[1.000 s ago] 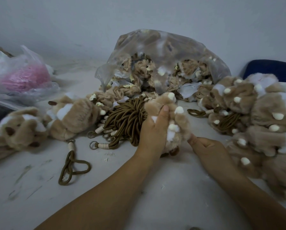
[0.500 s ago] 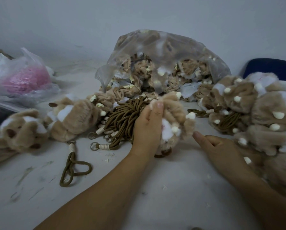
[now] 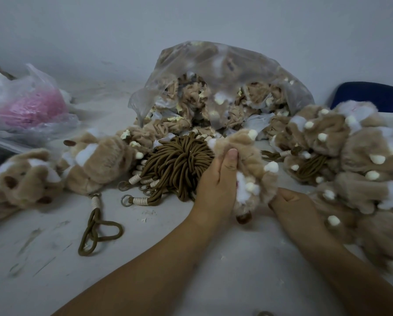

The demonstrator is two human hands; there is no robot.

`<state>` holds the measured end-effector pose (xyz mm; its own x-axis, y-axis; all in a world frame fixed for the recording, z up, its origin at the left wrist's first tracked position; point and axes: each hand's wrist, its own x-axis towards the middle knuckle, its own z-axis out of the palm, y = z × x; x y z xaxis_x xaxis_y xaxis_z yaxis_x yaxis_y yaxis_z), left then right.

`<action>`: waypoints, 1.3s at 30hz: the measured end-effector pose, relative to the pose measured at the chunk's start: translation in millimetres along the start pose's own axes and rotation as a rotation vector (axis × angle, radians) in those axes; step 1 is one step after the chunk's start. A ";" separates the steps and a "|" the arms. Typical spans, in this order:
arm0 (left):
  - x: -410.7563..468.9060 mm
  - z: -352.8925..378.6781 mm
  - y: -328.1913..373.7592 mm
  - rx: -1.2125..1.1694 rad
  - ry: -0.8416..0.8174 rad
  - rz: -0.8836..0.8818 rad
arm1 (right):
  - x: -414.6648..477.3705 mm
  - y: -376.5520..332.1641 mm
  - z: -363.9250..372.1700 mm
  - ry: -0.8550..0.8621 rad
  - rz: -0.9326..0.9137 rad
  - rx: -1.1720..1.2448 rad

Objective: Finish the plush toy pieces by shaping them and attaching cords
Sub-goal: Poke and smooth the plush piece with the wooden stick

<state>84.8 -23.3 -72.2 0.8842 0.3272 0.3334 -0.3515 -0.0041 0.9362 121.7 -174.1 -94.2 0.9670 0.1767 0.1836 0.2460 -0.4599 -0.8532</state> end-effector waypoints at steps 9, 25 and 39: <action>18.3 -15.2 -2.9 0.013 0.084 -0.039 | 4.9 -2.1 -13.0 0.038 -0.050 -0.197; 17.9 -18.3 -6.3 0.012 0.134 0.024 | 6.3 -0.1 -17.1 -0.016 -0.017 -0.184; 12.4 -18.6 -8.7 0.220 0.045 0.196 | 6.2 1.2 -16.5 -0.049 -0.076 -0.222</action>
<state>93.1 -1.7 -78.3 0.7900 0.3411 0.5094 -0.4346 -0.2744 0.8578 129.0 -187.8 -86.1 0.9421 0.2579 0.2144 0.3318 -0.6229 -0.7085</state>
